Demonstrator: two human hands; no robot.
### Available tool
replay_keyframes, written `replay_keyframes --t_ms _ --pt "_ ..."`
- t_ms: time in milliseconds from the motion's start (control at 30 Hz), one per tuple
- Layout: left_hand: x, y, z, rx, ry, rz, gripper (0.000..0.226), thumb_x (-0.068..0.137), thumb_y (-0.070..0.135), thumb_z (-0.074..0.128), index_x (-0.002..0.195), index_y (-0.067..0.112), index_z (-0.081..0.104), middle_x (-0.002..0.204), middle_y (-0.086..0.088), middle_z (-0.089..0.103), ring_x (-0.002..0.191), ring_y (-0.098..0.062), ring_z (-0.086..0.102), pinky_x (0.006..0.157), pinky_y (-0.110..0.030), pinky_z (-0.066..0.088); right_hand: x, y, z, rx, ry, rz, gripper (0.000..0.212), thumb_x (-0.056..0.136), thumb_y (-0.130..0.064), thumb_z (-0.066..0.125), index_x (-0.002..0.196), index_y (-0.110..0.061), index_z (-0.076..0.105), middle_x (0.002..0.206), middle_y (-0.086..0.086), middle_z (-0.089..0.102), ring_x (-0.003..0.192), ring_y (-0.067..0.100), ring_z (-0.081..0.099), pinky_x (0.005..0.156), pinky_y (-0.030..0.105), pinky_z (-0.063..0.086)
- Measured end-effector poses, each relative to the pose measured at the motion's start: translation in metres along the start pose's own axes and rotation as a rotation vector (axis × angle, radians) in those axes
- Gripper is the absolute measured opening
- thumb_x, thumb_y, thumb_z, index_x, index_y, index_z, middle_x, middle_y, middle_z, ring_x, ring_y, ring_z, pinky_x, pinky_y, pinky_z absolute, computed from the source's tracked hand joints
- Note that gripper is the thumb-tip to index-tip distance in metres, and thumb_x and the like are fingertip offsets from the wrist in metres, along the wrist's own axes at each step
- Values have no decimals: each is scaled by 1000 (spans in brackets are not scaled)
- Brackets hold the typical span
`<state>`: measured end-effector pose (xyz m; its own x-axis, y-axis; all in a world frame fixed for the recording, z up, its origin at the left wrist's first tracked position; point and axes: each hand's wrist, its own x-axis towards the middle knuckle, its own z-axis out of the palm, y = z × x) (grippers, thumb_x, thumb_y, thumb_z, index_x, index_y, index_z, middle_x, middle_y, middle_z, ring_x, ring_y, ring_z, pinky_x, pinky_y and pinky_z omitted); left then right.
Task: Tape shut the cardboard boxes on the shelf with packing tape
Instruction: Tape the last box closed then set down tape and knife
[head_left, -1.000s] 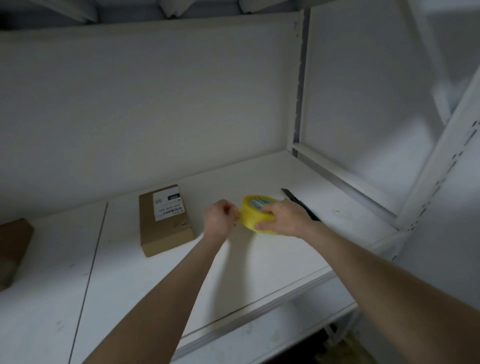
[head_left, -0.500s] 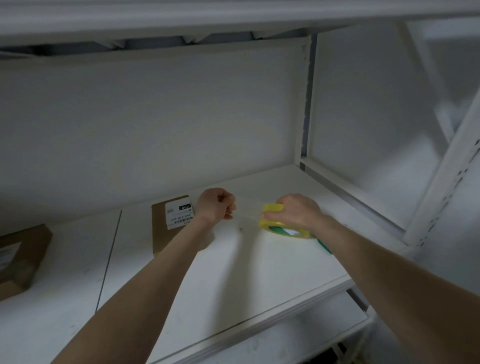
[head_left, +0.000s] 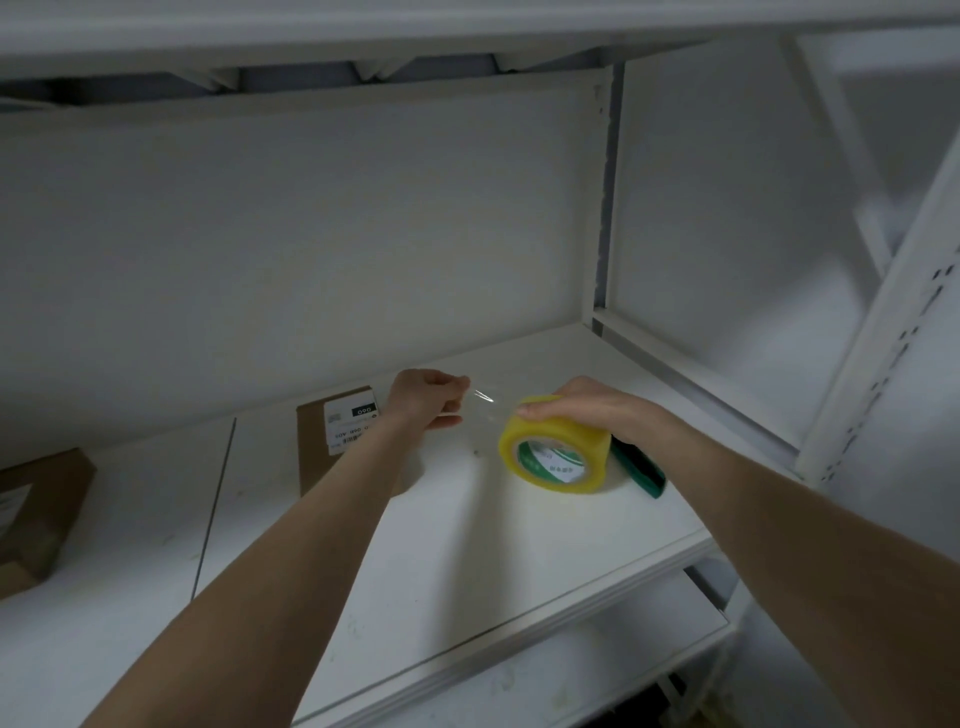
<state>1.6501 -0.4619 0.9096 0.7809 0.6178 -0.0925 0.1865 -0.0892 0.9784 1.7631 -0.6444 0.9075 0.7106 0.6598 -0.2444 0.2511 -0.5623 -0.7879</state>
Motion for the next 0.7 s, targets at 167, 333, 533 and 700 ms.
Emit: replay_keyframes --t_ms 167,333,533,700 --pt "6 -10 -3 -53 99 -42 12 91 12 63 87 2 60 78 -9 63 66 -15 62 48 -20 55 -6 11 -2 303 -82 -14 37 84 -49 68 96 -14 69 86 6 69 77 19 65 72 29 52" --pt "7 -8 -9 -52 181 33 17 92 9 61 76 6 59 68 -8 62 54 -10 60 44 -18 51 -8 6 -9 462 -114 -54 30 92 -34 62 112 -12 64 92 10 67 75 19 62 66 29 52" --pt "8 -6 -23 -38 249 76 13 91 11 63 80 5 60 70 -7 63 59 -14 61 45 -17 50 -4 8 -17 -96 7 -54 39 78 -53 73 71 -16 62 69 1 62 67 16 60 64 28 45" --pt "7 -15 -30 -40 298 75 11 92 12 62 83 6 60 74 -7 64 62 -14 62 46 -17 51 -1 11 -19 -20 57 -63 46 77 -59 70 82 -14 67 82 4 68 82 20 65 78 33 50"
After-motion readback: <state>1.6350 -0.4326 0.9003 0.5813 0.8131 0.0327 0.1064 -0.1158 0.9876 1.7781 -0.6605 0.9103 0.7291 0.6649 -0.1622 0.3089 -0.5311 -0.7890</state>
